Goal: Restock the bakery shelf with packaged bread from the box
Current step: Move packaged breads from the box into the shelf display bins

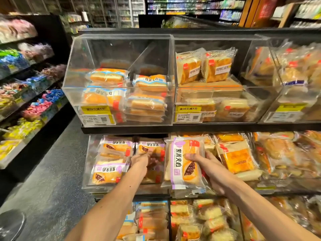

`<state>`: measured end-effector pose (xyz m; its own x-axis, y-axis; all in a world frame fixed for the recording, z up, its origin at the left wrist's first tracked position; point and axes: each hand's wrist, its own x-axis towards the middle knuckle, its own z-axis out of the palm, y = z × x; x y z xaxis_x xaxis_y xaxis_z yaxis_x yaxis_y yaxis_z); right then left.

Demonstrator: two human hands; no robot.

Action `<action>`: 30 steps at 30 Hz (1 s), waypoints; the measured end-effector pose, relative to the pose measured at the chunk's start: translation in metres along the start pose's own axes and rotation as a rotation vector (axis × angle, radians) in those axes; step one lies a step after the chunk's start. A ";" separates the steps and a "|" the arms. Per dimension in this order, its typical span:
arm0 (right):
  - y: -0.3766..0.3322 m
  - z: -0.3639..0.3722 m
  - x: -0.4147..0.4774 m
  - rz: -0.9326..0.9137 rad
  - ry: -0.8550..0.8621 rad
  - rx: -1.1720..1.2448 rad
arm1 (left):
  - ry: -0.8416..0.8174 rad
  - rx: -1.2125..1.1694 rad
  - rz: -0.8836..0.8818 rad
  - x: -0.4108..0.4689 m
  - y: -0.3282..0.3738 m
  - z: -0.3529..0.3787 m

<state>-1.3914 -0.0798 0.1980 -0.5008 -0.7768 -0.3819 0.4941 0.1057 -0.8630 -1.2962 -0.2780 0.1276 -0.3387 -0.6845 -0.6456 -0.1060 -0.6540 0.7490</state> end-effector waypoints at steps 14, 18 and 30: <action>0.027 0.044 0.004 -0.032 -0.042 0.037 | -0.436 0.387 0.266 -0.113 0.022 -0.053; 0.026 0.032 0.003 0.013 0.001 0.032 | -0.317 0.395 0.387 -0.092 0.043 -0.083; 0.026 0.014 -0.002 -0.007 0.136 -0.020 | -0.406 1.572 0.672 -0.012 0.052 -0.051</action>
<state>-1.3679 -0.0840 0.1803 -0.5963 -0.6865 -0.4162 0.4767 0.1144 -0.8716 -1.2500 -0.3202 0.1668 -0.8639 -0.4040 -0.3008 -0.5007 0.7541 0.4251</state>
